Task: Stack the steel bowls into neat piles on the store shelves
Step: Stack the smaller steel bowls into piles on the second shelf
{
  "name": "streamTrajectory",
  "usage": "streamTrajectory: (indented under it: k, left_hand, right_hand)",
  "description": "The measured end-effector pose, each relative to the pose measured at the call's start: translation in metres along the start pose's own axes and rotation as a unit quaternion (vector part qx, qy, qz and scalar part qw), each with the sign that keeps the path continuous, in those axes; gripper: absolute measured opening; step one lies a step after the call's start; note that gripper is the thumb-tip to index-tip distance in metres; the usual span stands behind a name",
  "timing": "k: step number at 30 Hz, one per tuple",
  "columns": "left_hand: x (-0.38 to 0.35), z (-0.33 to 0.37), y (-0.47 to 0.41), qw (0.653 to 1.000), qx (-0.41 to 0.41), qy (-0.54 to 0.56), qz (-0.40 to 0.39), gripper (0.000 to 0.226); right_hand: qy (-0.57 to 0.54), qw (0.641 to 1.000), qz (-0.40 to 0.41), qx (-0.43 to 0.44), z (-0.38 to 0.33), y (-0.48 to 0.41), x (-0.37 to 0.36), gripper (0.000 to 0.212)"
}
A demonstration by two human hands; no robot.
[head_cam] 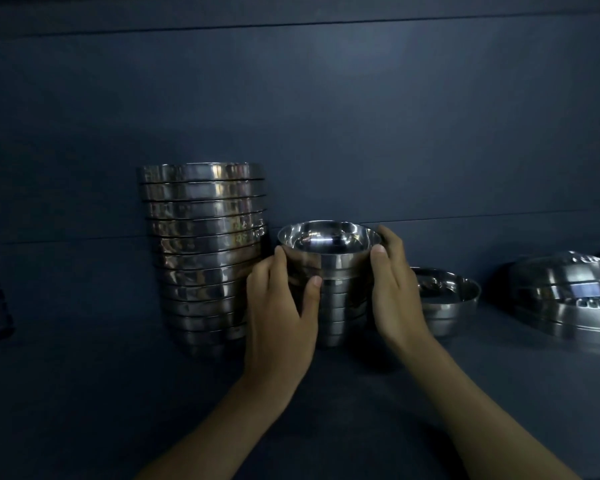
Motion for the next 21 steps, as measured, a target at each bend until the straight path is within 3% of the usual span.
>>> streamTrajectory:
  k: [7,13,21]
  left_hand:
    - [0.004,0.002,0.004,0.999,-0.021,-0.026,0.018,0.065]
    - [-0.005,0.0,0.008,0.998,-0.026,-0.051,-0.014,0.065]
    - [-0.004,-0.003,0.008,0.997,-0.029,-0.067,0.016,0.069]
  right_hand:
    - [0.052,0.999,0.013,0.01,-0.003,0.007,0.002,0.031]
    - [0.1,0.995,-0.001,0.015,-0.002,0.011,-0.001,0.044]
    - [0.154,0.986,-0.019,0.054,-0.005,0.014,-0.008,0.053]
Point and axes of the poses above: each hand's wrist, its own y-axis away from the middle knuckle, its own x-axis out of the back of the hand, z = x × y, the point moved 7 cm from there along -y, towards the middle knuckle, and after that the axes turned 10 degrees about y, right-handed, at the moved point
